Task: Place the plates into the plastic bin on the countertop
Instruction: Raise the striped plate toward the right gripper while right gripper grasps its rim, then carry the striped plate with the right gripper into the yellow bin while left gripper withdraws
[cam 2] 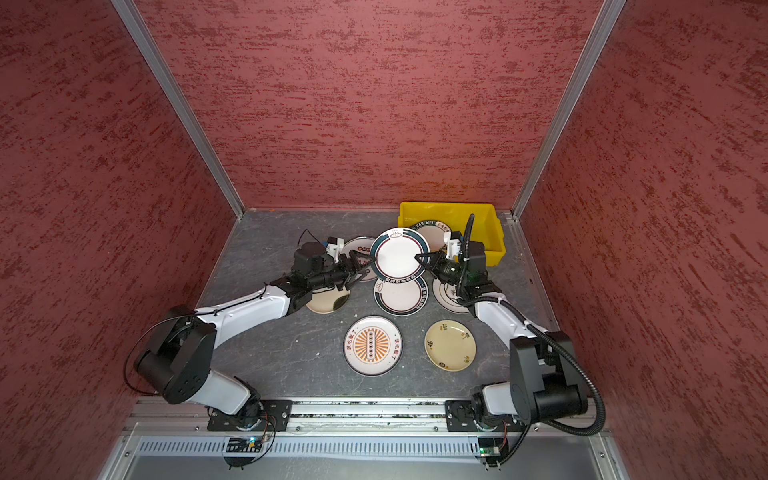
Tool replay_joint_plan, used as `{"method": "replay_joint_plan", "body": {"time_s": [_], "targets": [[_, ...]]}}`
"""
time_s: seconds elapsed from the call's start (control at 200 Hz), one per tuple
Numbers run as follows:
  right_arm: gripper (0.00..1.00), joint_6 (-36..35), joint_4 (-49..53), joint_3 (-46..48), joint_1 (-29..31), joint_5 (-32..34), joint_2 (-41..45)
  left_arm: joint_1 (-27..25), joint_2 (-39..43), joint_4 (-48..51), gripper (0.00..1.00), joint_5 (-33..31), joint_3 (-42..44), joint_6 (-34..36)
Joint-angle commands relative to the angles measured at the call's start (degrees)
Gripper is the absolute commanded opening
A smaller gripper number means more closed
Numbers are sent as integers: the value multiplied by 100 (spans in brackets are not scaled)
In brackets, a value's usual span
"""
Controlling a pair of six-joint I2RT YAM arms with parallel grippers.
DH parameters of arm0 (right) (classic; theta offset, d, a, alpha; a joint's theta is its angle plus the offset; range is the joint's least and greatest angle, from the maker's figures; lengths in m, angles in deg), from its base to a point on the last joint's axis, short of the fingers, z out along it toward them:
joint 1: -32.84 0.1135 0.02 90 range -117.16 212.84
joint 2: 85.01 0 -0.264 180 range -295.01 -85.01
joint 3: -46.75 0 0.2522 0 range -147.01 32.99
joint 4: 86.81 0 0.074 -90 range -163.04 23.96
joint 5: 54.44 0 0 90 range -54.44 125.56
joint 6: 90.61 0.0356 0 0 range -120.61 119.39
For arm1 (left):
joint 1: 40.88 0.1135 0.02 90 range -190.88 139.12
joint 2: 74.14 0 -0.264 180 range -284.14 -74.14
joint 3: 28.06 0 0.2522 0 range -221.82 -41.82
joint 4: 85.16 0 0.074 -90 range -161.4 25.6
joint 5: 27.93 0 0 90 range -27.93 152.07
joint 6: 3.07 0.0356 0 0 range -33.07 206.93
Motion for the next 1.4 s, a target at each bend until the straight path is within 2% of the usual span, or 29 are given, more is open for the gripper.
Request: {"method": "replay_joint_plan", "body": {"time_s": [0.0,0.09,0.17,0.471,0.711,0.852,1.092,1.253,1.393], "targets": [[0,105,-188,-290,5,-72,-25,258,430,-163,91,39,342,65],[0,-35,32,-442,5,31,-34,458,809,-87,99,-67,601,193],[0,-150,243,-605,-1,145,-40,662,1123,59,100,-88,746,306],[0,-299,617,-939,-10,407,-101,1498,2091,451,99,167,1215,761],[0,-487,951,-1319,-50,603,-242,2054,2297,519,99,595,1492,962],[0,-783,1318,-1728,-243,859,-359,2171,2318,506,99,713,1548,922],[0,-1652,2237,-2909,-637,1847,-1077,2194,2491,863,99,549,1597,900],[0,-1866,2470,-3506,-725,2429,-1634,2198,2651,808,99,611,1666,725],[0,-1962,2569,-3932,-767,2543,-2178,2199,2968,1073,99,503,1702,738]]}}
